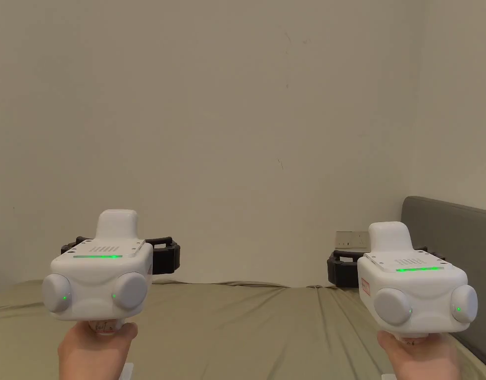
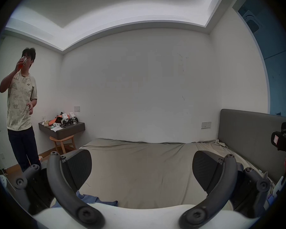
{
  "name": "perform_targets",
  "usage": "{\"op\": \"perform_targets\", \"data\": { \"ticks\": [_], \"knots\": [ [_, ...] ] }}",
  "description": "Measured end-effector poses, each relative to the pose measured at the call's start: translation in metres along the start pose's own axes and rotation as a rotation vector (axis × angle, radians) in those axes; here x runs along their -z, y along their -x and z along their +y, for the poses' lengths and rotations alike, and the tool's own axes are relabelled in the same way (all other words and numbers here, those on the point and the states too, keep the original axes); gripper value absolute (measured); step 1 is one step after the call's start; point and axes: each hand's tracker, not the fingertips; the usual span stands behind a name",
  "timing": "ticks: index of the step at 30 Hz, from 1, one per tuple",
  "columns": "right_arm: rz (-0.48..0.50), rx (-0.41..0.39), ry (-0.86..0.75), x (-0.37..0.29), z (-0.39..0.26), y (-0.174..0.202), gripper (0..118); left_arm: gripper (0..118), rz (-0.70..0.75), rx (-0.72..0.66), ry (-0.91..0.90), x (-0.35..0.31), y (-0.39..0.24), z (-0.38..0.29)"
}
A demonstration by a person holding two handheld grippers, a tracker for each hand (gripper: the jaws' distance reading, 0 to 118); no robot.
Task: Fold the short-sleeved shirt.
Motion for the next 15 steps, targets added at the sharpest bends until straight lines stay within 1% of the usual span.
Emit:
{"op": "perform_targets", "data": {
  "ticks": [7, 12, 15],
  "knots": [
    [0.003, -0.002, 0.004, 0.0013, -0.0011, 0.0009, 118, 118, 0.008, -0.026, 0.008, 0.0030, 0.0039, -0.0016],
    [0.002, 0.000, 0.011, 0.0059, -0.0017, 0.0011, 118, 118, 0.007, -0.003, 0.016, 0.0028, 0.0026, -0.0033],
    [0.007, 0.018, 0.010, 0.0048, -0.0014, 0.0011, 118, 118, 0.001, 0.002, 0.009, 0.0017, 0.0018, -0.0041]
  ]
}}
